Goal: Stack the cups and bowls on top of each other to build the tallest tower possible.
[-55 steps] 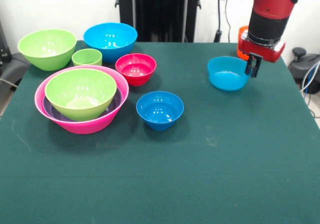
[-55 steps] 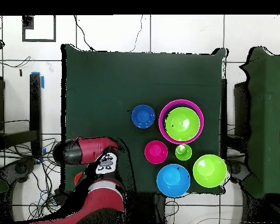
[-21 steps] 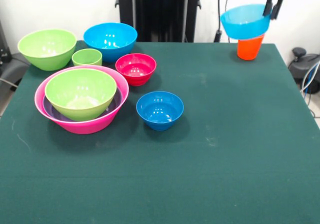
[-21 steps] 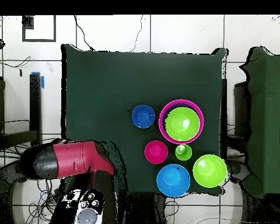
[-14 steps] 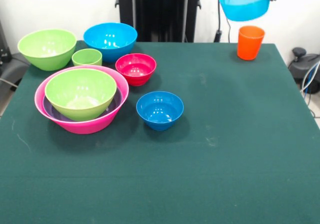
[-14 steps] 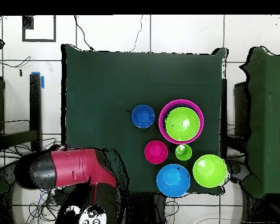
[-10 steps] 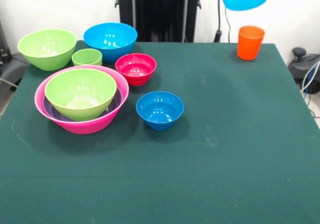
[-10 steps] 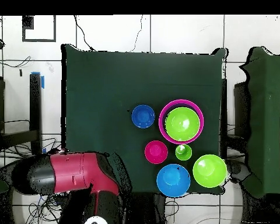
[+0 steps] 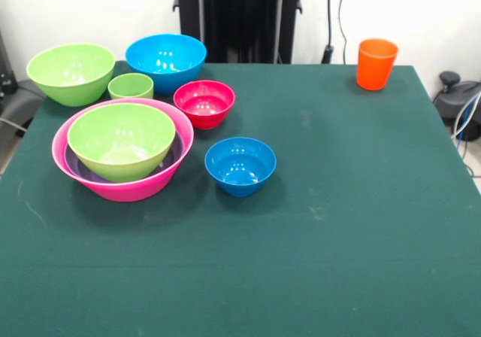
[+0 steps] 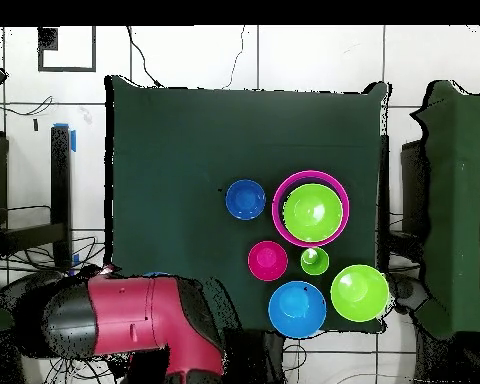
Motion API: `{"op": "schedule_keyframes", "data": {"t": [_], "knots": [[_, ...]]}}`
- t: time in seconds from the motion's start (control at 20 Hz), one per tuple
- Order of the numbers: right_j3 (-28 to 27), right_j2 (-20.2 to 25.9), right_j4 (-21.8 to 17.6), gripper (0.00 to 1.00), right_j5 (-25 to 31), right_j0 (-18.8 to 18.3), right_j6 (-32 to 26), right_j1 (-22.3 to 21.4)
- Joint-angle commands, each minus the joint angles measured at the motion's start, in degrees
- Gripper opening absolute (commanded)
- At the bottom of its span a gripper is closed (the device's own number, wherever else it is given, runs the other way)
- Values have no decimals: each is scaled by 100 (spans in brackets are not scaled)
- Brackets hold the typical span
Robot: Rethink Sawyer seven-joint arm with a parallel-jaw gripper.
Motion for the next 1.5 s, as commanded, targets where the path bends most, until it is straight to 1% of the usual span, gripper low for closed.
{"op": "schedule_keyframes", "data": {"t": [0.05,0.3,0.6,0.85,0.9,1.1,1.4,1.5], "knots": [[675,568,-218,0,668,-345,-1850,-470],[839,683,-171,0,913,-640,-2288,-736],[779,782,-266,0,1344,-926,-2681,-989],[755,741,-357,0,1611,-1099,-2999,-1215],[665,719,-412,0,1811,-1225,-3219,-1309],[509,702,-522,0,2143,-1475,-3642,-1461],[422,738,-663,0,2347,-1672,-4064,-1573],[321,723,-711,0,2539,-1767,-4266,-1674]]}}
